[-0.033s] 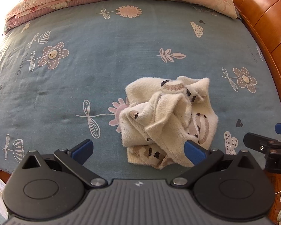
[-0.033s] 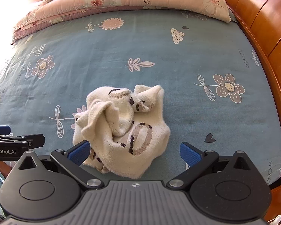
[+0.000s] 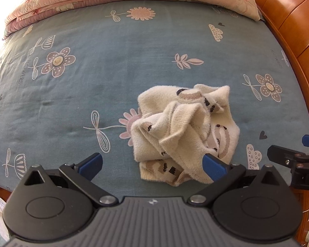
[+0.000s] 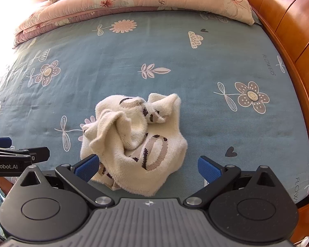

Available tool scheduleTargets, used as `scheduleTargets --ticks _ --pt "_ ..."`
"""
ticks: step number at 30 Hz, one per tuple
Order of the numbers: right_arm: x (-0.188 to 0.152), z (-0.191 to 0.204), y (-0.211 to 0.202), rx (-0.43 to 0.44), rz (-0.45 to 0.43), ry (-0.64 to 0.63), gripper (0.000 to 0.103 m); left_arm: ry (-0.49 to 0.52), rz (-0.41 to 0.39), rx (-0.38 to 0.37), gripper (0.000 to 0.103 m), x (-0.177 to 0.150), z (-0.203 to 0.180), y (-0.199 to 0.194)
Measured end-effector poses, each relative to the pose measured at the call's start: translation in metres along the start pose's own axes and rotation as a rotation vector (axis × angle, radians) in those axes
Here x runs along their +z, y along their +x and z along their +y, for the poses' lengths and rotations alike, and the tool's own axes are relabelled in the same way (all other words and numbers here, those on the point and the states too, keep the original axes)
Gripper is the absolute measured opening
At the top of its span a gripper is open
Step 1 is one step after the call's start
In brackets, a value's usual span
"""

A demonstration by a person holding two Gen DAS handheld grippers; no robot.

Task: Fold clothes
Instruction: 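Move both grippers toward the crumpled cream sweater on the bed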

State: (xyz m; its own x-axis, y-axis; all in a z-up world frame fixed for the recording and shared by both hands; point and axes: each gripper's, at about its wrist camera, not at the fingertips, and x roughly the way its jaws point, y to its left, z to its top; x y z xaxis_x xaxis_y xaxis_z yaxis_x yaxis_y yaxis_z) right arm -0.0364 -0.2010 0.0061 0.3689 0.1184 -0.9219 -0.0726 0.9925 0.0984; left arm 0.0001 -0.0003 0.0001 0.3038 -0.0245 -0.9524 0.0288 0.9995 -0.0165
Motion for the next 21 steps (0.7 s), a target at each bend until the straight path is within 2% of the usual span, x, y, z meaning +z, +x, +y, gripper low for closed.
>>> scheduleTargets --ticks 2,4,21 --pt "-0.001 -0.001 0.001 -0.004 0.004 0.001 0.103 0.008 -0.003 0.007 0.102 0.0 -0.001 0.0" --pt "-0.004 -0.004 0.003 -0.01 0.006 0.007 0.103 0.026 -0.042 0.037 0.102 -0.003 -0.006 -0.005" --pt "-0.008 0.015 -0.001 -0.054 -0.013 0.077 0.103 0.081 -0.02 -0.03 0.102 0.004 0.017 0.006"
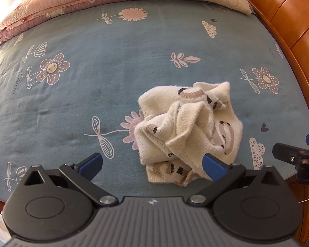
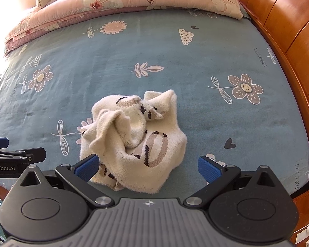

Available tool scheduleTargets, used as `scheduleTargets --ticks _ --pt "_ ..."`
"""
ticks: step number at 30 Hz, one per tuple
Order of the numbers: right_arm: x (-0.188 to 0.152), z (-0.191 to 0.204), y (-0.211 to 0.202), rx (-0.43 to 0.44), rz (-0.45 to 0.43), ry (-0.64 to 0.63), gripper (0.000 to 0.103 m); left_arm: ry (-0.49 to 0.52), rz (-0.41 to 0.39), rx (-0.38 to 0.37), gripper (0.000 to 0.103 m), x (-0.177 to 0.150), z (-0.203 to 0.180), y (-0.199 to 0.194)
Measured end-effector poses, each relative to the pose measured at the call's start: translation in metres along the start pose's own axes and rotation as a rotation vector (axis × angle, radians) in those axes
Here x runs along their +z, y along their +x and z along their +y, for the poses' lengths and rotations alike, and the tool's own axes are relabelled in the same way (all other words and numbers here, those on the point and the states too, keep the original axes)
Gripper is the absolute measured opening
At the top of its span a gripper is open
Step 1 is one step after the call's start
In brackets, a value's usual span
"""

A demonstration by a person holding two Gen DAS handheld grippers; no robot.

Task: Fold clothes
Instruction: 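Move both grippers toward the crumpled cream sweater on the bed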

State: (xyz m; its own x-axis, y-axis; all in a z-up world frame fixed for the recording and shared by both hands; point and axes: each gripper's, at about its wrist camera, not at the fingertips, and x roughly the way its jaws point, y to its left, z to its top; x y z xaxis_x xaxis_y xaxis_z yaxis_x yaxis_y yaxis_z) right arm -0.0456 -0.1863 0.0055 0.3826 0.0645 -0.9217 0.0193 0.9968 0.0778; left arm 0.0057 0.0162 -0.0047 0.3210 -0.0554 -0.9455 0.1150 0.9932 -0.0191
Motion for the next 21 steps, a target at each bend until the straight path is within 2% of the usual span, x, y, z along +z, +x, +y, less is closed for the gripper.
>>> scheduleTargets --ticks 12,21 --pt "0.001 0.026 0.002 -0.062 -0.005 0.047 0.103 0.078 -0.005 -0.059 0.102 0.007 0.021 0.015" --pt "0.002 0.034 0.008 -0.066 0.009 0.017 0.103 0.086 0.004 -0.046 0.102 0.011 0.025 0.025"
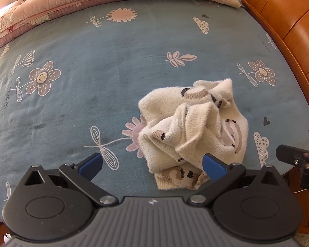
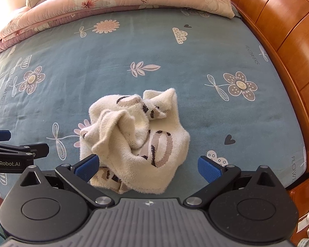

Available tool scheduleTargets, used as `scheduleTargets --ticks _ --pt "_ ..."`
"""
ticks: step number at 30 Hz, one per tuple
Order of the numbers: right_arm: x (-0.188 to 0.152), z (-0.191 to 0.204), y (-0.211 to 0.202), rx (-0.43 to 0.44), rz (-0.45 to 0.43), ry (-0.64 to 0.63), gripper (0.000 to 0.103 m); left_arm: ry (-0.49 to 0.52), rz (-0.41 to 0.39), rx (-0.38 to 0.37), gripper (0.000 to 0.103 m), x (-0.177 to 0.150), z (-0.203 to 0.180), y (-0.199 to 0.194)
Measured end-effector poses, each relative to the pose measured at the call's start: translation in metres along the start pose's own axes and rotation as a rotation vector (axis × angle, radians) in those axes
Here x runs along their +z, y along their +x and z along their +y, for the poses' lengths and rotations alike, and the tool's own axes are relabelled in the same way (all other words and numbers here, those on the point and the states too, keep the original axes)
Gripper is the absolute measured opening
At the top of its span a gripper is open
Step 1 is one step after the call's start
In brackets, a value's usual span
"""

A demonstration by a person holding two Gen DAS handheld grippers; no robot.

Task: Fold clothes
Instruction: 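Move both grippers toward the crumpled cream sweater on the bed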

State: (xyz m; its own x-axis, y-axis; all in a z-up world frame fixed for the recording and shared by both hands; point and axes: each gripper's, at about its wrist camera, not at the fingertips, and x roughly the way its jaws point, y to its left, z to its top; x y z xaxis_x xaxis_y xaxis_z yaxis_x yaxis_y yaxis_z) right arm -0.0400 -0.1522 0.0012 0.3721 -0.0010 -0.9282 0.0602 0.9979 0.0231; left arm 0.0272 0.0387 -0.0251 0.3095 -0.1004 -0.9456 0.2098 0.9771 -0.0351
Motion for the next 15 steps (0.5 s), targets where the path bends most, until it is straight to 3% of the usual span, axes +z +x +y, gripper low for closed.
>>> scheduleTargets --ticks 10,15 --pt "0.03 -0.019 0.029 0.095 0.03 -0.048 0.103 -0.074 0.006 0.043 0.102 0.013 -0.015 0.005" --pt "0.041 -0.024 0.039 0.151 -0.03 -0.148 0.103 -0.171 -0.054 0.02 0.102 0.011 -0.015 0.005"
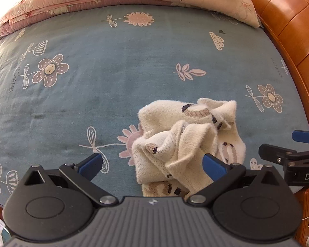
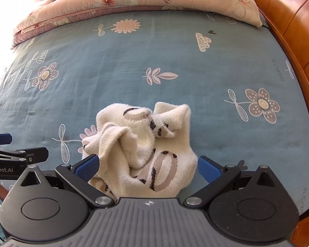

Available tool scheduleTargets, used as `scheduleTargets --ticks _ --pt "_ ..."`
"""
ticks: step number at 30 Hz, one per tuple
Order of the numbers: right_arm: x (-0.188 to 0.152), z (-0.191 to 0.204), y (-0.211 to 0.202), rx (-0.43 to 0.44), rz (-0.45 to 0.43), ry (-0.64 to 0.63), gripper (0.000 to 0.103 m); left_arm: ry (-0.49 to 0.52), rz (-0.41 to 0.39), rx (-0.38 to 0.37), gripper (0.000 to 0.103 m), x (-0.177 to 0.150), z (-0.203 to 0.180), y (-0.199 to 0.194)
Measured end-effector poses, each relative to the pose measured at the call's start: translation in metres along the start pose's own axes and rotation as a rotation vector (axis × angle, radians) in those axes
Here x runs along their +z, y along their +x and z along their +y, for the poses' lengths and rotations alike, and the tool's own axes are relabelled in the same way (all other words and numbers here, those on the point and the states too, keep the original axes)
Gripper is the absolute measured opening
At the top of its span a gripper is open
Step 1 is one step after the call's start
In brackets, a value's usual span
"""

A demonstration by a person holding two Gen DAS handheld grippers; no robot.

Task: Fold clothes
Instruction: 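Move both grippers toward the crumpled cream sweater on the bed, then grasp the sweater edge with the right gripper and lift it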

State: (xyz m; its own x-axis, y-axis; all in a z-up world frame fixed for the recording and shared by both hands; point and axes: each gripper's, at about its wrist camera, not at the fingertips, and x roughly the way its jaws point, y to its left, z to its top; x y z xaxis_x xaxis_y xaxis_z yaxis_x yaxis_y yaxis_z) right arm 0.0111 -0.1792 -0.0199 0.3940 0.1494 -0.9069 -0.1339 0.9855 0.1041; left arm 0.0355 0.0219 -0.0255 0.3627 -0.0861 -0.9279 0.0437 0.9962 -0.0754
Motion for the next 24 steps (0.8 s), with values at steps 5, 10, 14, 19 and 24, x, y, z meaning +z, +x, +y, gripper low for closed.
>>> scheduleTargets --ticks 5,10,14,19,24 --pt "0.0 -0.005 0.023 0.049 0.029 -0.103 0.098 -0.04 0.035 -0.029 0.102 -0.006 -0.001 0.017" --pt "-0.007 -0.006 0.033 0.061 0.084 -0.082 0.093 -0.016 0.086 -0.019 0.102 -0.005 -0.004 0.029" --pt "-0.006 -0.005 0.036 0.042 0.091 -0.088 0.09 0.027 0.11 -0.013 0.102 -0.009 -0.011 0.039" --pt "-0.004 -0.003 0.043 0.029 0.102 -0.115 0.08 0.073 0.108 -0.004 0.102 -0.015 -0.014 0.048" --pt "-0.007 0.006 0.056 0.034 0.128 -0.183 0.059 0.043 0.121 -0.005 0.102 -0.022 0.0 0.062"
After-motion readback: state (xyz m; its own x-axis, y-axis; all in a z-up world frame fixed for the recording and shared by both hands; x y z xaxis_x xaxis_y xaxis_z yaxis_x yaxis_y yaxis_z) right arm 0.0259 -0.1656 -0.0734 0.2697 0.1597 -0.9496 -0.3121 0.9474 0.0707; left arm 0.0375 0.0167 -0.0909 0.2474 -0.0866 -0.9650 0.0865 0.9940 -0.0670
